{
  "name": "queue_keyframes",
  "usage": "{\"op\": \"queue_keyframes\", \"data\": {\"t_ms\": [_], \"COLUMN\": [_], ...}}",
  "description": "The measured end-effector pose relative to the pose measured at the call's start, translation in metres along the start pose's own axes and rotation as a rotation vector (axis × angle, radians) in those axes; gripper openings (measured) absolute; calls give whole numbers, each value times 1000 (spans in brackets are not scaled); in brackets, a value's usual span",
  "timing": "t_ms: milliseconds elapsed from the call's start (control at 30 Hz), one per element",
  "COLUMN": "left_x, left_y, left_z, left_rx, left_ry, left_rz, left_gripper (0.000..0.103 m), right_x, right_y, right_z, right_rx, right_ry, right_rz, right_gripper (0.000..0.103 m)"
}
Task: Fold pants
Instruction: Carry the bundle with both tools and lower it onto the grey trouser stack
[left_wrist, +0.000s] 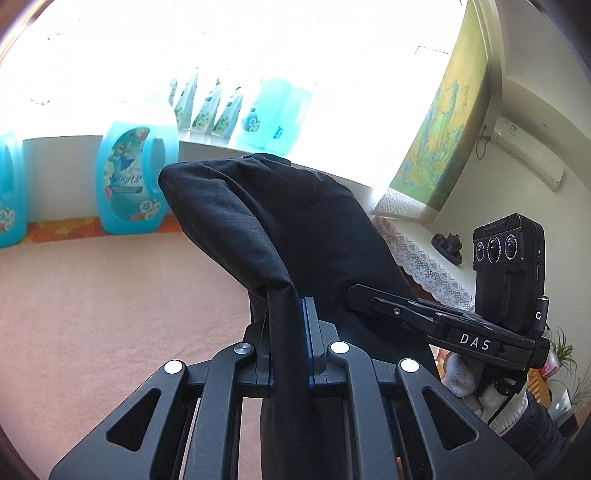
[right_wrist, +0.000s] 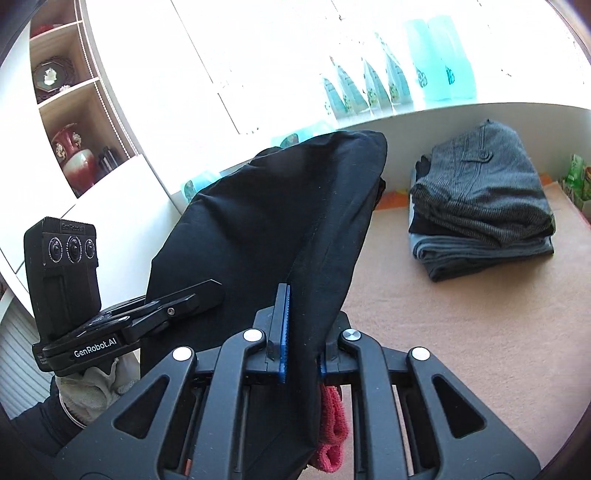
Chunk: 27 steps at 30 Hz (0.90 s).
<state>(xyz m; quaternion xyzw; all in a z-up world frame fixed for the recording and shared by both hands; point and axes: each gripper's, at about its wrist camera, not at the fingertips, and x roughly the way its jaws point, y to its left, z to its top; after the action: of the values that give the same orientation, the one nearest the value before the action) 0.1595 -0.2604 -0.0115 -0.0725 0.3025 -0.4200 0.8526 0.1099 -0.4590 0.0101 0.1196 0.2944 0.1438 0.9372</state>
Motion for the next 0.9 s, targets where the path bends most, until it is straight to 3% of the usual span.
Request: {"op": "queue_keyframes", "data": {"t_ms": [467, 733, 900], "left_x": [69, 141, 192], "left_y": [-58, -66, -55], "left_z": [85, 118, 129], "left_rx": [129, 136, 129], "left_ry": [-57, -35, -13], "left_rz": [-83, -104, -99], "left_gripper": [9, 9, 9], "right_x": [-48, -21, 17], "right_y": [-51, -109, -159], "right_z": [97, 147, 167], "right_rx": [-38, -76, -48], "right_ry": [-131, -103, -65], "right_rz": [-136, -204, -200], "right_gripper": [13, 13, 13]}}
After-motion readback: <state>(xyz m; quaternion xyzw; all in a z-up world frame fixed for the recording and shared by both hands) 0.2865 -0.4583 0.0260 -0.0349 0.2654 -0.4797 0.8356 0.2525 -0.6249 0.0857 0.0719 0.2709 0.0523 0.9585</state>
